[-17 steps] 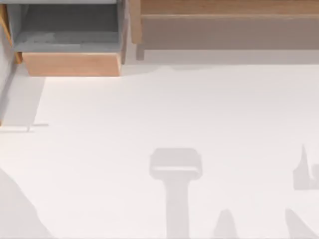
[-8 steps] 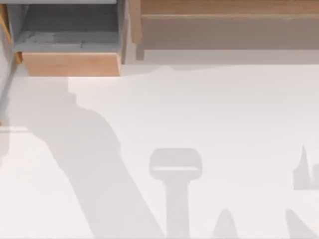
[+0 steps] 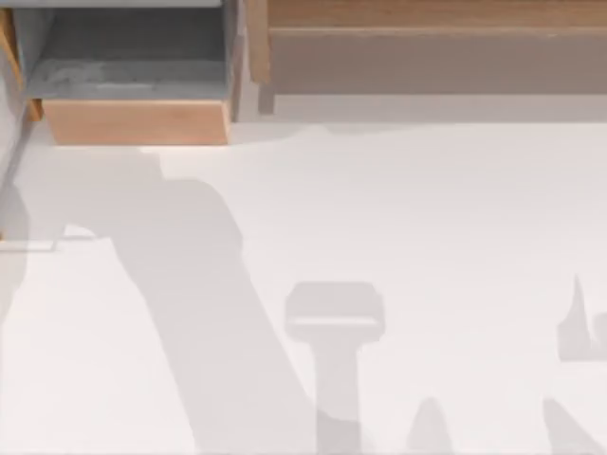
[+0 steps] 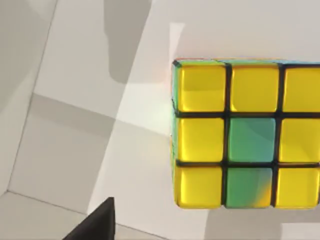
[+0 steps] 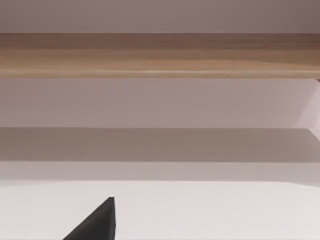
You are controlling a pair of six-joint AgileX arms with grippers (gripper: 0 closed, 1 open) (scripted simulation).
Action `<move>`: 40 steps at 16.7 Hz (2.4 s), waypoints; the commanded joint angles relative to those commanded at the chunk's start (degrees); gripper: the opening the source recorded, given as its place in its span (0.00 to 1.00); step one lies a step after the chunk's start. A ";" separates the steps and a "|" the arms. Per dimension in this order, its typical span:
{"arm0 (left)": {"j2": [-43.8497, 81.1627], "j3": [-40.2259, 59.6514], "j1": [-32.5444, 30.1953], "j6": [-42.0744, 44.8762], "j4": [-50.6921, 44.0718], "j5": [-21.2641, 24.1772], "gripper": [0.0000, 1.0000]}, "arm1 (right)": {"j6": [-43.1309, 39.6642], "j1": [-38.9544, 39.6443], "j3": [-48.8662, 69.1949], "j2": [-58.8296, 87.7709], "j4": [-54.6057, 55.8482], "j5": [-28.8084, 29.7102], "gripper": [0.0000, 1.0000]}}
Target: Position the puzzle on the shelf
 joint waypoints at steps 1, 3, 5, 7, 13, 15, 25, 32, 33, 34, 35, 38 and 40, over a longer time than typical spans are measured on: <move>0.00 0.00 0.00 0.00 0.00 0.00 1.00 | 0.00 0.00 0.00 0.00 0.00 0.00 1.00; -0.10 -0.12 0.28 0.06 0.10 0.10 1.00 | 0.00 0.00 0.00 0.00 0.00 0.00 1.00; 0.81 -0.62 0.12 0.15 1.14 0.04 1.00 | 0.00 0.00 0.00 0.00 0.00 0.00 1.00; 2.66 -1.32 0.09 0.11 3.95 0.06 1.00 | 0.00 0.00 0.00 0.00 0.00 0.00 1.00; 5.88 -2.57 -0.06 -0.01 8.45 0.07 1.00 | 0.00 0.00 0.00 0.00 0.00 0.00 1.00; 5.88 -2.57 -0.06 -0.01 8.45 0.07 0.92 | 0.00 0.00 0.00 0.00 0.00 0.00 1.00; 5.88 -2.57 -0.06 -0.01 8.45 0.07 0.17 | 0.00 0.00 0.00 0.00 0.00 0.00 1.00; 5.88 -2.57 -0.06 -0.01 8.45 0.07 0.00 | 0.00 0.00 0.00 0.00 0.00 0.00 1.00; 5.88 -2.57 -0.06 -0.01 8.45 0.07 0.00 | 0.00 0.00 0.00 0.00 0.00 0.00 1.00; 5.88 -2.57 -0.06 -0.01 8.45 0.07 0.00 | 0.00 0.00 0.00 0.00 0.00 0.00 1.00; 5.88 -2.57 -0.06 -0.01 8.45 0.07 0.00 | 0.00 0.00 0.00 0.00 0.00 0.00 1.00; 5.98 -1.69 0.32 0.04 7.70 -0.01 0.00 | 0.00 0.00 0.00 0.00 0.00 0.00 1.00; 6.48 0.56 0.65 0.00 5.47 -0.05 0.00 | 0.00 0.00 0.00 0.00 0.00 0.00 1.00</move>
